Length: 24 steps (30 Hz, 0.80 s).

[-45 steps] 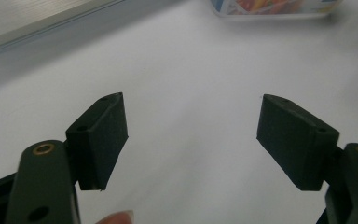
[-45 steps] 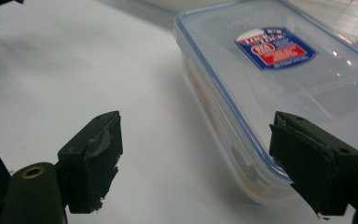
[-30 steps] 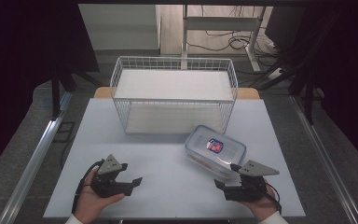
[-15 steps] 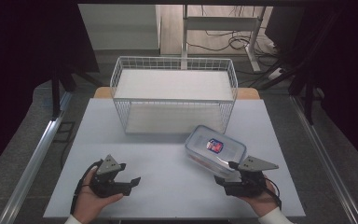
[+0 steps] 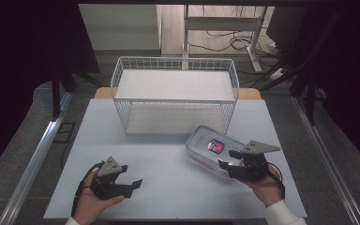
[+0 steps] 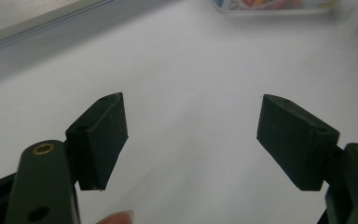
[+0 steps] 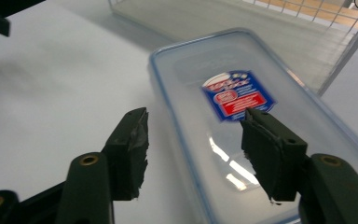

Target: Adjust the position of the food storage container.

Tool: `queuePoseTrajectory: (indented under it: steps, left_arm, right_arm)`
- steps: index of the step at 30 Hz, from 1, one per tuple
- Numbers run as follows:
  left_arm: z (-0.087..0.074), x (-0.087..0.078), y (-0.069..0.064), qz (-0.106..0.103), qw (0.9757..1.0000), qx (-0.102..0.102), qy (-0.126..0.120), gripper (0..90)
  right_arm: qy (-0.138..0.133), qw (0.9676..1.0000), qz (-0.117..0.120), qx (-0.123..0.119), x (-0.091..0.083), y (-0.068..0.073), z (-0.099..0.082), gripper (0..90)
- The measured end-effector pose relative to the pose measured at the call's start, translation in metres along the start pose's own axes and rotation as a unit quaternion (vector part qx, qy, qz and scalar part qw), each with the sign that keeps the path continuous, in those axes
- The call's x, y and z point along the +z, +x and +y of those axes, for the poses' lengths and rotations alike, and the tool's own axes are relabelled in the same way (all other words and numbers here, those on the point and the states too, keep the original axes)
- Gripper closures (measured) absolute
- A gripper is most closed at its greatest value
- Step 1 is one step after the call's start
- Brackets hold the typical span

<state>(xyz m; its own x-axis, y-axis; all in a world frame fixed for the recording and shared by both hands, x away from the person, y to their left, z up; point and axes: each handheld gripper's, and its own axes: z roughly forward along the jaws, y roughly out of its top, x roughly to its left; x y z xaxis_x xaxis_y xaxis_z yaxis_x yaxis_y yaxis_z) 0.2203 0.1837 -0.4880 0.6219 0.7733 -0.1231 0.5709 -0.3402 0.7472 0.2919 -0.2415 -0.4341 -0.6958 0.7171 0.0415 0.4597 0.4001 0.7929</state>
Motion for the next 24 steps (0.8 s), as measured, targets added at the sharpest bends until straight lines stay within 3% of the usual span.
queuePoseTrajectory:
  steps: [2, 3, 6, 7, 15, 18, 19, 20, 24]
  left_arm:
    - [-0.001, 0.000, 0.000, 0.001, 1.0000, -0.002, 0.000, 24.2]
    - [-0.001, 0.000, -0.001, 0.002, 1.0000, -0.002, 0.000, 24.2]
    - [-0.001, 0.000, -0.002, 0.001, 1.0000, 0.000, 0.000, 24.2]
    - [-0.001, 0.000, -0.002, 0.001, 1.0000, 0.003, 0.000, 24.2]
    - [-0.001, -0.003, -0.001, 0.004, 1.0000, 0.000, -0.003, 24.2]
    - [-0.001, -0.003, -0.001, 0.002, 1.0000, 0.001, -0.004, 24.3]
    - [-0.002, -0.003, -0.001, 0.001, 1.0000, 0.003, -0.001, 24.3]
    - [-0.002, -0.003, -0.001, 0.001, 1.0000, 0.003, -0.001, 24.3]
    - [-0.004, -0.004, 0.000, 0.001, 1.0000, 0.002, 0.000, 24.3]
  right_arm:
    - [0.004, 0.9999, -0.006, 0.011, 0.005, -0.007, 0.005, 47.4]
    - [0.007, 0.9998, 0.005, 0.017, 0.010, -0.013, 0.012, 53.7]
    - [0.013, 0.9998, 0.007, 0.012, 0.015, -0.018, 0.020, 58.8]
    - [0.018, 0.9998, 0.006, 0.001, 0.020, -0.021, 0.027, 65.1]
    - [0.043, 0.9986, -0.025, -0.017, 0.046, -0.048, 0.046, 85.8]
    - [0.046, 0.9982, -0.033, -0.017, 0.051, -0.054, 0.052, 88.2]
    - [0.062, 0.9965, -0.048, -0.029, 0.059, -0.059, 0.057, 88.5]
    - [0.062, 0.9965, -0.048, -0.029, 0.059, -0.059, 0.057, 88.5]
    - [0.097, 0.9915, -0.070, -0.052, 0.082, -0.066, 0.062, 88.7]
